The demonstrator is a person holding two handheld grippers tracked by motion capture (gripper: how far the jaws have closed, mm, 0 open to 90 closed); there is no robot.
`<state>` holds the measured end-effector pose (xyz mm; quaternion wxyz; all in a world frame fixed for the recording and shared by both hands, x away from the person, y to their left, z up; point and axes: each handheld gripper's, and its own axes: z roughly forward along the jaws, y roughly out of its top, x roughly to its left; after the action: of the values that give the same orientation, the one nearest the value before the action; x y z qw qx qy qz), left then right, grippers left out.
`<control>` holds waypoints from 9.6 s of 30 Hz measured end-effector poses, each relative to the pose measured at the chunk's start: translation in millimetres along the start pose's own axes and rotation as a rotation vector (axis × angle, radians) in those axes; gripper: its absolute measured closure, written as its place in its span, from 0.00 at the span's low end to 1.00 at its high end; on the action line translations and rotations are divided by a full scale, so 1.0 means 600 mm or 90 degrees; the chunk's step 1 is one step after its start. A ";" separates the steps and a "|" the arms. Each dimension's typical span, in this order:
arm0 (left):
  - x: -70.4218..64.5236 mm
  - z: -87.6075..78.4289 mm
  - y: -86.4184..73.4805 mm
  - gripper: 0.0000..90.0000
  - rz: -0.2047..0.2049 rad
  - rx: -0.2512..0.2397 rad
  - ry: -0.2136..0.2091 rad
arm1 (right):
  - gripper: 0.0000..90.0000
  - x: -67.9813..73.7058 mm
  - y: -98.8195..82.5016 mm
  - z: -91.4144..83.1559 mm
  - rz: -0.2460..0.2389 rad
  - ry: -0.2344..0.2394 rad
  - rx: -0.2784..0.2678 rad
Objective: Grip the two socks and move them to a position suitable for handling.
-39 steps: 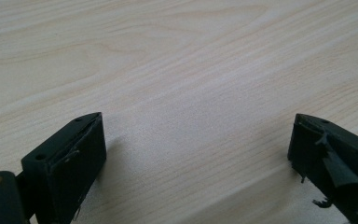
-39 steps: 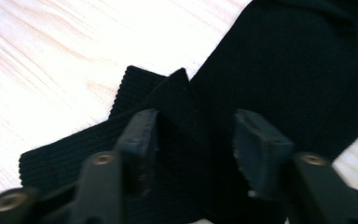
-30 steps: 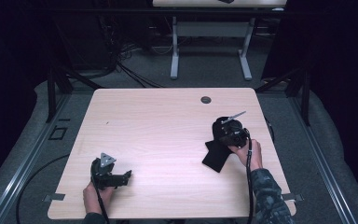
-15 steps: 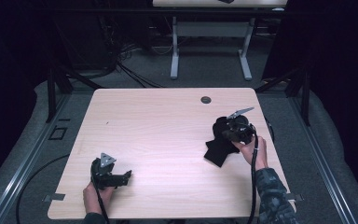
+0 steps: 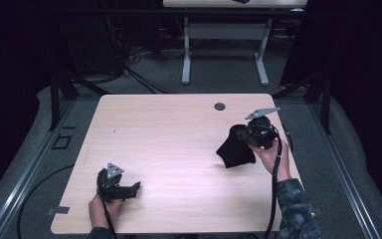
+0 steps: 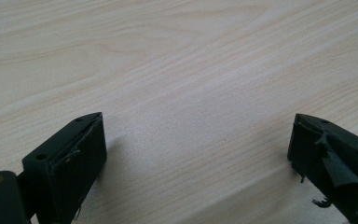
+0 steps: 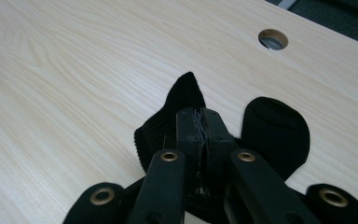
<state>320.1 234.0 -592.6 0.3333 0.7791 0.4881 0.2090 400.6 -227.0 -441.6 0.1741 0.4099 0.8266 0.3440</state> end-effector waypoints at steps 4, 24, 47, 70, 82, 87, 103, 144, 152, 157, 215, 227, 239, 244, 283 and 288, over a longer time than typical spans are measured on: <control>0.000 0.000 0.000 0.05 0.000 0.000 0.000 | 0.97 0.009 0.006 -0.007 0.000 0.013 -0.003; 0.000 0.000 0.000 0.05 0.000 0.000 0.000 | 0.97 0.077 0.031 -0.036 -0.035 0.105 -0.015; 0.000 0.000 0.000 0.05 0.000 0.000 0.000 | 0.93 0.131 0.009 0.055 -0.009 0.182 0.071; 0.000 0.000 0.000 0.05 0.001 0.000 0.000 | 0.65 0.085 -0.118 0.152 -0.066 0.121 0.174; 0.001 -0.001 0.000 0.05 0.003 0.002 0.001 | 0.69 0.117 -0.143 0.139 -0.014 0.066 0.132; 0.001 -0.001 0.000 0.05 0.000 0.002 0.003 | 0.62 0.137 -0.144 0.137 0.006 0.050 0.133; -0.117 -0.024 0.034 0.05 -0.035 -0.045 -0.042 | 0.47 0.114 -0.092 0.112 -0.047 0.062 0.094; -0.351 0.041 0.069 0.88 0.142 0.007 -0.154 | 0.91 0.091 -0.094 0.187 0.022 0.093 0.139; -0.304 0.016 0.071 0.93 0.122 -0.026 -0.158 | 0.92 0.098 -0.095 0.141 0.048 0.103 0.097; -0.267 -0.010 0.077 0.93 0.125 -0.049 -0.158 | 0.92 0.112 -0.100 0.094 0.066 0.121 0.060; -0.203 -0.014 0.024 0.89 0.082 0.042 -0.159 | 0.93 0.238 -0.084 0.183 -0.039 0.155 0.056; -0.193 -0.013 0.024 0.89 0.067 0.037 -0.152 | 0.92 0.200 -0.097 0.096 0.001 0.147 -0.045; -0.186 -0.016 0.021 0.88 0.053 0.037 -0.134 | 0.92 0.171 -0.142 0.038 0.017 0.120 -0.088; -0.180 -0.019 0.018 0.88 0.048 0.034 -0.128 | 0.91 0.162 -0.162 0.027 0.026 0.102 -0.088; -0.197 -0.051 0.011 0.51 0.232 0.015 -0.199 | 0.62 0.133 -0.235 0.048 -0.117 0.110 0.026; -0.197 -0.040 0.010 0.56 0.249 0.039 -0.202 | 0.65 0.134 -0.240 0.058 -0.119 0.111 0.042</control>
<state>256.7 133.6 -571.7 0.3355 0.8913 0.2760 0.1299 291.7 -209.3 -569.1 0.1193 0.3049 0.8843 0.3329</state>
